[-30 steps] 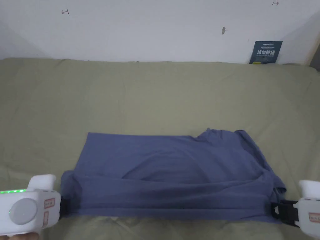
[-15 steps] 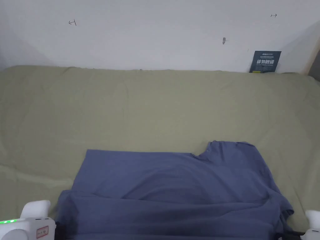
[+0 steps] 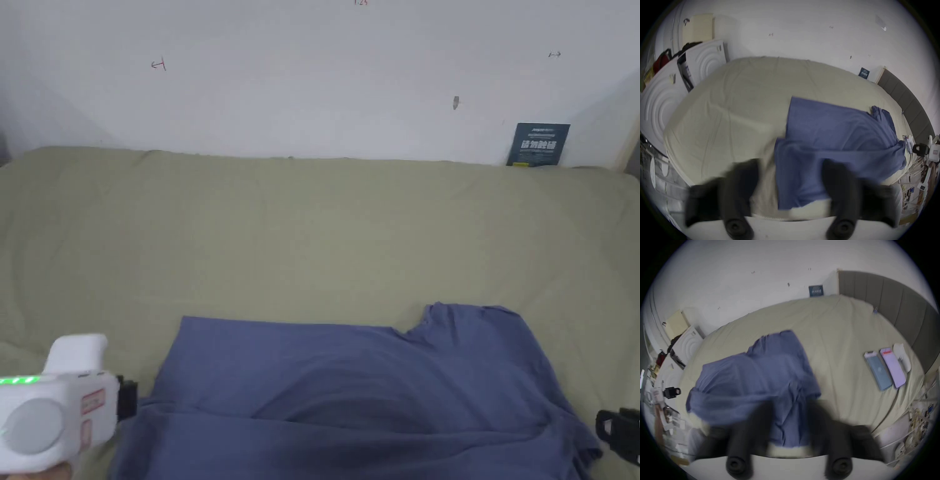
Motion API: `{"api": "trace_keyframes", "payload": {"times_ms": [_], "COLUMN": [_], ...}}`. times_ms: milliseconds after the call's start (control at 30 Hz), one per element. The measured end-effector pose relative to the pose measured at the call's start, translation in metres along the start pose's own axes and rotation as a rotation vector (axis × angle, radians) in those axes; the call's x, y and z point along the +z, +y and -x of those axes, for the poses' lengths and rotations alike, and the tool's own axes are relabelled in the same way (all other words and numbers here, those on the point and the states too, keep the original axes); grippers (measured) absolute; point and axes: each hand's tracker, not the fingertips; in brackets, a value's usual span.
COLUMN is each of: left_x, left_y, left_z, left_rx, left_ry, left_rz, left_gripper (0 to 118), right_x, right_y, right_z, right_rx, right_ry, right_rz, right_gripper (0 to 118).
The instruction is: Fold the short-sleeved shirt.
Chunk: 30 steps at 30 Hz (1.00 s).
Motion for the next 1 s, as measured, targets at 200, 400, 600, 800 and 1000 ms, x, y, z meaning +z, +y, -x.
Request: {"api": "trace_keyframes", "payload": {"times_ms": [200, 400, 600, 800, 1000], "left_x": [-0.063, -0.139, -0.2, -0.224, -0.202], "left_y": [0.048, 0.086, 0.073, 0.096, 0.098], "left_z": [-0.012, -0.018, -0.05, -0.034, -0.034], "left_rx": [-0.024, -0.026, -0.077, -0.078, -0.105], "left_ry": [-0.027, 0.019, 0.049, 0.049, 0.005], "left_rz": [0.064, 0.136, 0.212, 0.253, 0.215], "left_gripper": [0, 114, 113, 101, 0], "right_x": [-0.024, -0.052, -0.088, -0.112, -0.135], "right_y": [0.029, 0.048, 0.059, 0.064, 0.076], "right_z": [0.009, 0.006, -0.001, -0.007, -0.018], "right_rx": [-0.011, 0.004, 0.024, 0.04, 0.067], "right_ry": [0.027, 0.026, 0.007, -0.007, -0.013], "right_rz": [0.022, 0.049, 0.087, 0.132, 0.153], "right_gripper": [0, 0, 0, 0, 0]}}
